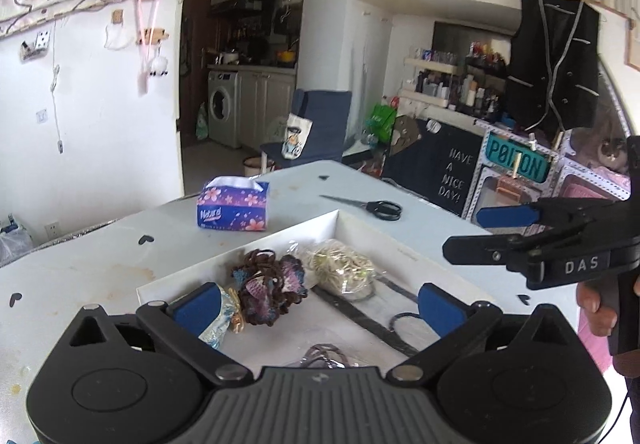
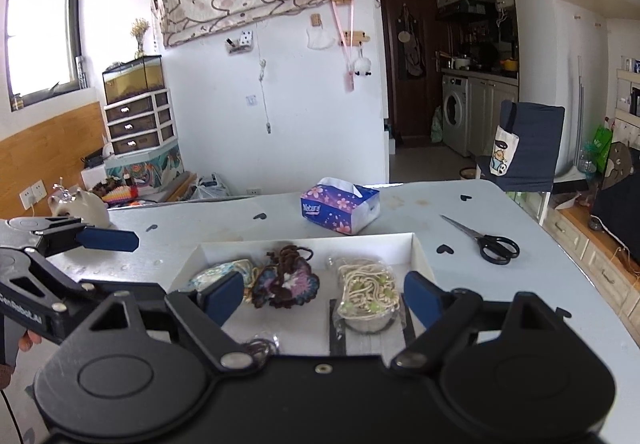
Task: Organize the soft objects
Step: 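Open both tools to release the pouch and beaded cords in the box, then move both tools away from the box toward the blue packet and white sachet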
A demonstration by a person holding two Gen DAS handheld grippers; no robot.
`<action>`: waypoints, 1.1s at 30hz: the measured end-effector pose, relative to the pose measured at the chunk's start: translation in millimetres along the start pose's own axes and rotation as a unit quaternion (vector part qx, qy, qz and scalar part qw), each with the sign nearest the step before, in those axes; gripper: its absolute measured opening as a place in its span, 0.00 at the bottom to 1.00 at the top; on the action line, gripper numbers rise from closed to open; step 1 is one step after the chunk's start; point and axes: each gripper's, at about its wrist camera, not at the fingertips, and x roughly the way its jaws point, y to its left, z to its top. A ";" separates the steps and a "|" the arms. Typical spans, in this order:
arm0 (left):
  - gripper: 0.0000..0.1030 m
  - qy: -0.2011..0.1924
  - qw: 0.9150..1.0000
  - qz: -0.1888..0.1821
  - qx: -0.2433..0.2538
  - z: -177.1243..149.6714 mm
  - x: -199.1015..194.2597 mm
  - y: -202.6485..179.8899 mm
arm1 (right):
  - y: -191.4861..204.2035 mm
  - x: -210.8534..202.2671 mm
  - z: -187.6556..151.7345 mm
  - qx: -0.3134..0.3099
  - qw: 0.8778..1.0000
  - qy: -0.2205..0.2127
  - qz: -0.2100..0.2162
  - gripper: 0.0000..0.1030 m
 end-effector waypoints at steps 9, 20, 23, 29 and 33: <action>1.00 -0.041 0.999 -0.006 -0.002 -18.6 -46.7 -20.4 | 11.2 -46.4 -22.0 -0.006 0.999 -0.032 -0.002 0.93; 1.00 -0.065 0.996 0.049 -0.017 -62.6 -82.2 -31.0 | 28.6 -85.7 -54.3 -0.031 0.997 -0.064 -0.037 1.00; 1.00 -0.073 0.996 0.050 -0.028 -72.6 -89.0 -28.8 | 32.2 -89.0 -64.0 -0.030 0.997 -0.066 -0.040 1.00; 1.00 -0.082 0.995 0.057 -0.015 -86.0 -97.6 -35.5 | 34.6 -91.7 -80.4 -0.010 0.996 -0.072 -0.050 1.00; 1.00 -0.084 0.995 0.049 -0.019 -94.2 -101.0 -36.8 | 40.4 -92.8 -92.8 -0.003 0.994 -0.083 -0.065 1.00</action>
